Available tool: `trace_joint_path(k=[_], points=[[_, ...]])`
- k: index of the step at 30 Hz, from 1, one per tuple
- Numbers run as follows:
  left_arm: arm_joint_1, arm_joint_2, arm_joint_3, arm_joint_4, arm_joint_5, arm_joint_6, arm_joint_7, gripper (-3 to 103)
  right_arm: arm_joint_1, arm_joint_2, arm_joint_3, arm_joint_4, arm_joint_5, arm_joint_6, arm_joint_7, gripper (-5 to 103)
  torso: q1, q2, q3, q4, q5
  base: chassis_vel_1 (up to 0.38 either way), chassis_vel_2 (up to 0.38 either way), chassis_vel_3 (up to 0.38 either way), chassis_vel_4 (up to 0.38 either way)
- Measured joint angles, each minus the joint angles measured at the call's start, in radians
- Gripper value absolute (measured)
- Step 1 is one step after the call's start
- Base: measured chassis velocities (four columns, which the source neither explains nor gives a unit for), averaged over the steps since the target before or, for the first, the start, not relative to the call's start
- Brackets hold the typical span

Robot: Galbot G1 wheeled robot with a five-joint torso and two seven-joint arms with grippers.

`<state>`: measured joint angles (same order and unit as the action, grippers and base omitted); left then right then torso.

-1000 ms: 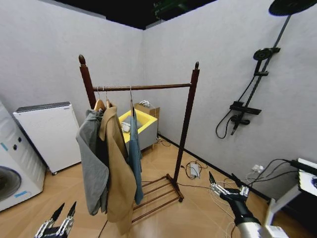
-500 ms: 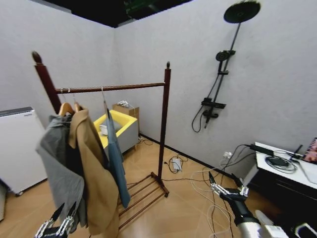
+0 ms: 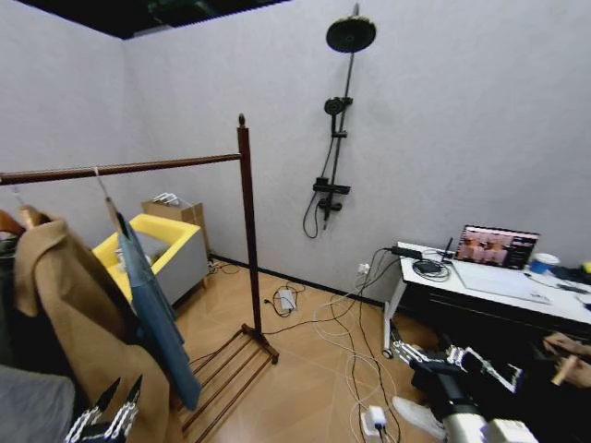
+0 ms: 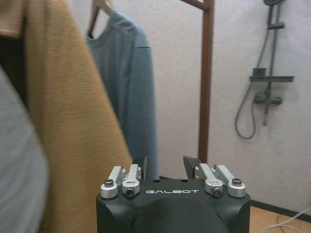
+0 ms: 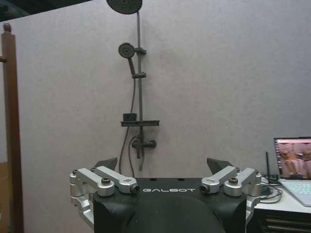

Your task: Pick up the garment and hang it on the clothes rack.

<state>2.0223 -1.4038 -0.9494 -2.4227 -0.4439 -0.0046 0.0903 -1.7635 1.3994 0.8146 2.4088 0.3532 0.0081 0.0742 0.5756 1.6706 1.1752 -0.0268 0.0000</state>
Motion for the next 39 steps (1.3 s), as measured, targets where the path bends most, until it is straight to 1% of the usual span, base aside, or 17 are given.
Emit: trace_joint_path(k=[2,8,20,32,35,39], points=[[0.0,0.0,0.0,0.0,0.0,0.0,0.0,46,0.0,0.0,0.0,0.0,0.0,0.0,0.0,100,0.0,0.0,0.0,0.0003,0.0,-0.124,-0.11,-0.105,-0.121],[0.0,0.0,0.0,0.0,0.0,0.0,0.0,46,0.0,0.0,0.0,0.0,0.0,0.0,0.0,100,0.0,0.0,0.0,-0.0001,0.0,-0.124,-0.135,-0.136,-0.126],[0.0,0.0,0.0,0.0,0.0,0.0,0.0,46,0.0,0.0,0.0,0.0,0.0,0.0,0.0,100,0.0,0.0,0.0,0.0002,-0.0001,-0.117,-0.123,-0.114,-0.121],[0.0,0.0,0.0,0.0,0.0,0.0,0.0,46,0.0,0.0,0.0,0.0,0.0,0.0,0.0,100,0.0,0.0,0.0,-0.0002,0.0001,-0.132,-0.123,-0.12,-0.13],[0.0,0.0,0.0,0.0,0.0,0.0,0.0,46,0.0,0.0,0.0,0.0,0.0,0.0,0.0,100,0.0,0.0,0.0,-0.0003,-0.0002,-0.078,-0.096,-0.109,-0.092],[0.0,0.0,0.0,0.0,0.0,0.0,0.0,46,0.0,0.0,0.0,0.0,0.0,0.0,0.0,100,0.0,0.0,0.0,0.0,-0.0001,-0.022,-0.027,-0.028,-0.027]])
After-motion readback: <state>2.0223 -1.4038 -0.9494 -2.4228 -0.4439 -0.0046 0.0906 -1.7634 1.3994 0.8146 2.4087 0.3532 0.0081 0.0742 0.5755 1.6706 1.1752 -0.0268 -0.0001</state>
